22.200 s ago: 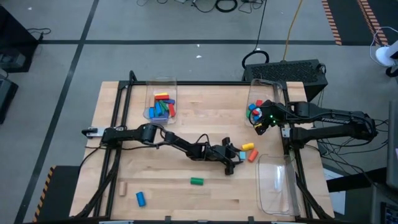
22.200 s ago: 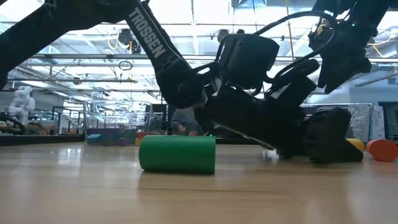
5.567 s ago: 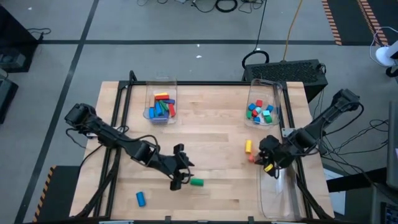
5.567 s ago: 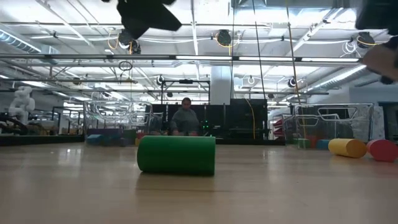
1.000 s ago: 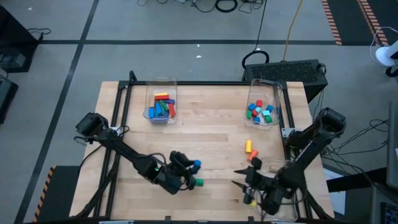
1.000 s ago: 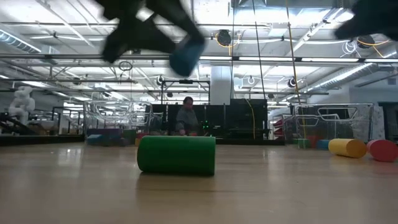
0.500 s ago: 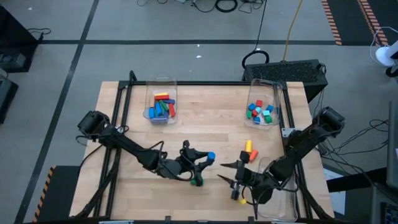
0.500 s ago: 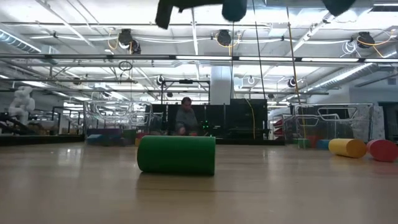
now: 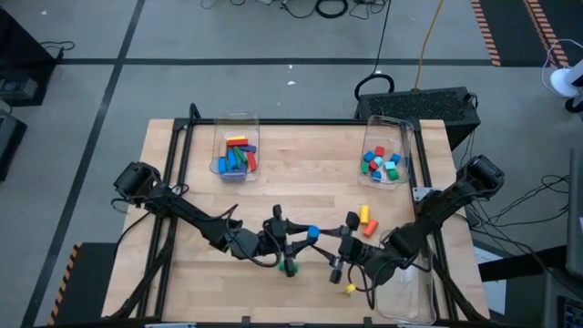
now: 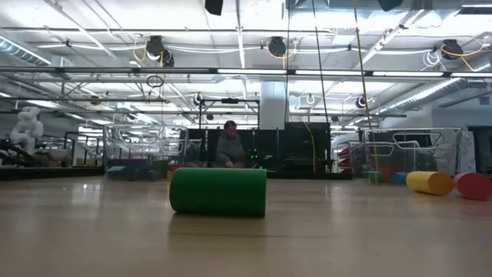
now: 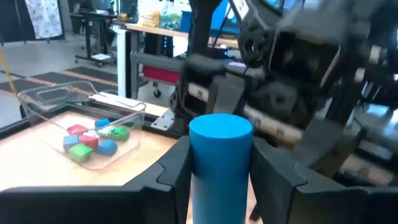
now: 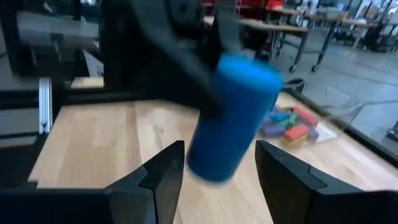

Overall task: Sort blocks by size
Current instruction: Put the blue cylindrical block into the bottom transparent bin

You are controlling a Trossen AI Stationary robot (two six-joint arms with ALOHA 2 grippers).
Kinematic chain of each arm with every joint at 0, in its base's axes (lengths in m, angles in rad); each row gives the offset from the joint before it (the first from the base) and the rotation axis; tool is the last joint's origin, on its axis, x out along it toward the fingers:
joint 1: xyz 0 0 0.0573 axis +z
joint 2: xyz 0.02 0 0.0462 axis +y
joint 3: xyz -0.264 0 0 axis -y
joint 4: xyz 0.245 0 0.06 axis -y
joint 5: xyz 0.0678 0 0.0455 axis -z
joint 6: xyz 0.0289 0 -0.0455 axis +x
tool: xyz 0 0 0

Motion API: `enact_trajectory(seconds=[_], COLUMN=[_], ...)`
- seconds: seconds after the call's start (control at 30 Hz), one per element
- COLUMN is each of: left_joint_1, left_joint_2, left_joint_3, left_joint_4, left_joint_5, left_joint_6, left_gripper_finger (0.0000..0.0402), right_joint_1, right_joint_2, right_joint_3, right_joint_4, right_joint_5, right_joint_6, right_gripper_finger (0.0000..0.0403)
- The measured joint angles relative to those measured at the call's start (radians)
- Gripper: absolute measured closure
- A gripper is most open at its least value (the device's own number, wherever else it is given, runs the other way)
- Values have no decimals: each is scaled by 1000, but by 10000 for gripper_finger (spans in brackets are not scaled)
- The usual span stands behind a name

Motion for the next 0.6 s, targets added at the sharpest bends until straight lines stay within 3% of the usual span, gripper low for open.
enact_trajectory(seconds=[0.4, 0.6], left_joint_1=[0, 0], left_joint_2=[1, 1], left_joint_3=[0, 0], left_joint_4=[12, 28], left_joint_5=[46, 53], left_joint_6=[49, 71], left_gripper_finger=[271, 271], right_joint_1=[-53, -64], right_joint_2=[-1, -1], right_joint_3=[0, 0], right_joint_4=[87, 87], right_joint_5=[-138, -165], right_joint_6=[-31, -23], right_gripper_finger=[224, 265])
